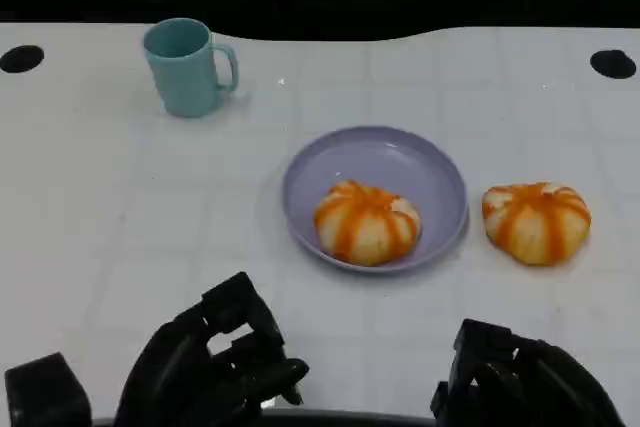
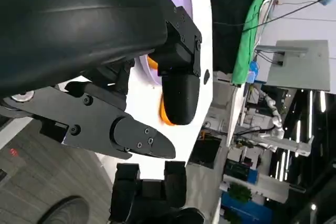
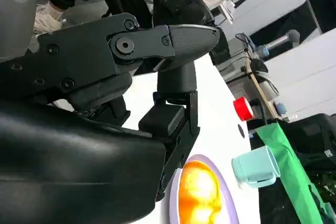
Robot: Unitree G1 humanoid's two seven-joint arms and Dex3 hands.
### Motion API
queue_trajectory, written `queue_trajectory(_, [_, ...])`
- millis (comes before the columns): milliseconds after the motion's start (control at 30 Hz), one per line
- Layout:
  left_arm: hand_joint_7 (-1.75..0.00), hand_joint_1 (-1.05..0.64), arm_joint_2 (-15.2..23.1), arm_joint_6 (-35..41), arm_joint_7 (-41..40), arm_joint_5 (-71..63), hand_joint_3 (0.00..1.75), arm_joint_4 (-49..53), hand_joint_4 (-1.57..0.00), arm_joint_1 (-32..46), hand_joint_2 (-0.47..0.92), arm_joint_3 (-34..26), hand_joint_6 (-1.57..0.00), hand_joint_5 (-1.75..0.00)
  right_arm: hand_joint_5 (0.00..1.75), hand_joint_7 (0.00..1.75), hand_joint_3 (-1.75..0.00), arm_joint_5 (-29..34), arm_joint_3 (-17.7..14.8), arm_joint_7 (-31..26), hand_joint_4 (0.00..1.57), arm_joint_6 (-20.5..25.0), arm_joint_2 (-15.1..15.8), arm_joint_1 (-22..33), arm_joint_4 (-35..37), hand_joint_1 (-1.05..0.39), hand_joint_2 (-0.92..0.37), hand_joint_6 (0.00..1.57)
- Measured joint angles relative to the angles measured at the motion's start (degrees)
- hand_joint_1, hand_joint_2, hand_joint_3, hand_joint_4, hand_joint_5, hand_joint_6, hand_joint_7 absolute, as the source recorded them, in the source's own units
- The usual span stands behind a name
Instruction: Grasp the bread from the table and place it into the plate.
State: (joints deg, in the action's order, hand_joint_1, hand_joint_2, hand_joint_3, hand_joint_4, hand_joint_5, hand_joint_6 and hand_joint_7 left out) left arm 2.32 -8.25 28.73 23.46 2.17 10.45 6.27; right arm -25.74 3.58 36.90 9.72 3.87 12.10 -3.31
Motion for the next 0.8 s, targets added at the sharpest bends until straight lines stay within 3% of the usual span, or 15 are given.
queue_trajectory(800, [-1.75,-0.23,-0.65,0.04,2.71,0.02,0.05,2.24,-0.67,-0.77,0.87,-1.85,-0.48,-1.75,1.59,1.36,-0.25,-0.12,-0.2,0.79,0.85,-0.54,0.0,-0.38,1.28,-0.7,-0.92,0.76])
